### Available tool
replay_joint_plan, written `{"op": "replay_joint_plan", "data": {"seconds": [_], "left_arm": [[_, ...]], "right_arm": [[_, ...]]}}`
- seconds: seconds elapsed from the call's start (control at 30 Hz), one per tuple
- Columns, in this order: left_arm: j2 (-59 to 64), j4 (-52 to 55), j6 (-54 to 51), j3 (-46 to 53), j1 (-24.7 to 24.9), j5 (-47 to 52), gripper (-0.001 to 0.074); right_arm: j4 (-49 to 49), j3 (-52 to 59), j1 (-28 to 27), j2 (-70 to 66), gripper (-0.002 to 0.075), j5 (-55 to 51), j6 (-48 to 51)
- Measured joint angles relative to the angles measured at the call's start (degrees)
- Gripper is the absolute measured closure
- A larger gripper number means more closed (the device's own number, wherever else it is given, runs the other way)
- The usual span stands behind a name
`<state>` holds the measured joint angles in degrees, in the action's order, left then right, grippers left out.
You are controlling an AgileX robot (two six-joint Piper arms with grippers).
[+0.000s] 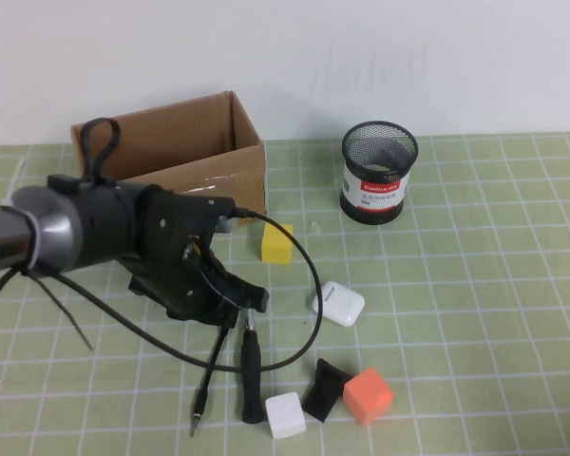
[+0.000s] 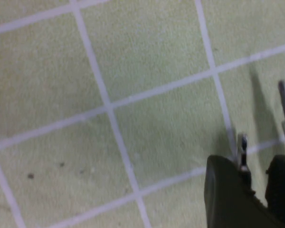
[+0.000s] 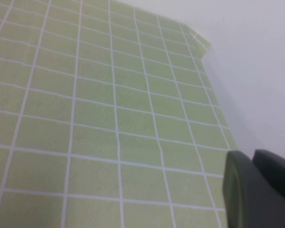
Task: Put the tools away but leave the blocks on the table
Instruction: Pick up the long Screwdriver from the table
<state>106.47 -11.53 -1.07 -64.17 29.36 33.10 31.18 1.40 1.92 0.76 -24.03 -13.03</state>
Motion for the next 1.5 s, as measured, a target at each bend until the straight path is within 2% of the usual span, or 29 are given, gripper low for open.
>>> {"op": "replay_joint_plan", "data": {"seconds": [0.47, 0.53, 0.63, 0.7, 1.17, 1.5], "left_arm": [[2.7, 0.0, -0.7, -2.2, 0.0, 2.2, 0.0569], [2.7, 0.3, -1.1, -2.2, 0.0, 2.5, 0.0592], [2.7, 1.0, -2.3, -2.2, 0.0, 2.8, 0.0680], [2.7, 1.0, -2.7, -2.3, 0.0, 3.0, 0.0706], [3.4, 1.0, -4.7, -7.3, 0.1, 7.1, 0.0712], [-2.4, 0.7, -6.1, -13.3, 0.1, 8.0, 0.0713]], "right_arm": [[0.0, 0.0, 0.0, 0.0, 0.0736, 0.0, 0.0], [0.0, 0.0, 0.0, 0.0, 0.0736, 0.0, 0.0], [0.0, 0.0, 0.0, 0.0, 0.0736, 0.0, 0.0], [0.0, 0.0, 0.0, 0.0, 0.0736, 0.0, 0.0], [0.0, 0.0, 0.0, 0.0, 0.0736, 0.0, 0.0], [0.0, 0.0, 0.0, 0.0, 0.0736, 0.0, 0.0]]}}
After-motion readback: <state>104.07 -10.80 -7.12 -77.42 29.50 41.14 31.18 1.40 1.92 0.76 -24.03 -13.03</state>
